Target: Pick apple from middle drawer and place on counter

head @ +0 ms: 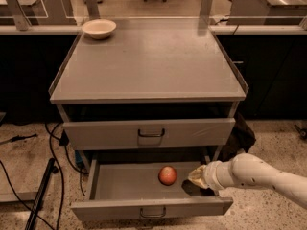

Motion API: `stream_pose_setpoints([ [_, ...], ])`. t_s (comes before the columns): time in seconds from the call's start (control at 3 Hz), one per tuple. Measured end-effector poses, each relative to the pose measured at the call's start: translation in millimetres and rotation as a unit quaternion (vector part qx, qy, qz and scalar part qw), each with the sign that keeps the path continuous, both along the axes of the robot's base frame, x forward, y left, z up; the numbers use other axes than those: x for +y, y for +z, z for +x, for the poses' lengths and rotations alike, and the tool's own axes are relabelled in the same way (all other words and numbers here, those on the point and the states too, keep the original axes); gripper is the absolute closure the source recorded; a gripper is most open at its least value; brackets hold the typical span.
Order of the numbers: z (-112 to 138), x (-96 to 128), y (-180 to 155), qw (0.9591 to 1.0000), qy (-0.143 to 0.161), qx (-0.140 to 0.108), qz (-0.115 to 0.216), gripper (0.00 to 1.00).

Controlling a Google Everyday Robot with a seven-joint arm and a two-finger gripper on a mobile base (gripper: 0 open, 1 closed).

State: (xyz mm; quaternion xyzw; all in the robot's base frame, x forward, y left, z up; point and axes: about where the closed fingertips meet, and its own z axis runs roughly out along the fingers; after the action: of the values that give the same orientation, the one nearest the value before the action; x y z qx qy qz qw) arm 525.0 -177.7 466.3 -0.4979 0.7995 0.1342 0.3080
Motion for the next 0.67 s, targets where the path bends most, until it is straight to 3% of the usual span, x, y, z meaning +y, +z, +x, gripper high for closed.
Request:
stream_pose_setpoints([
  [0.33,5.8,12.4,-14.3,0.9998,0.013,0.001,0.015,0.61],
  [0.67,14.5,28.6,-26.2,0.9991,0.027,-0.001,0.032,0.54],
])
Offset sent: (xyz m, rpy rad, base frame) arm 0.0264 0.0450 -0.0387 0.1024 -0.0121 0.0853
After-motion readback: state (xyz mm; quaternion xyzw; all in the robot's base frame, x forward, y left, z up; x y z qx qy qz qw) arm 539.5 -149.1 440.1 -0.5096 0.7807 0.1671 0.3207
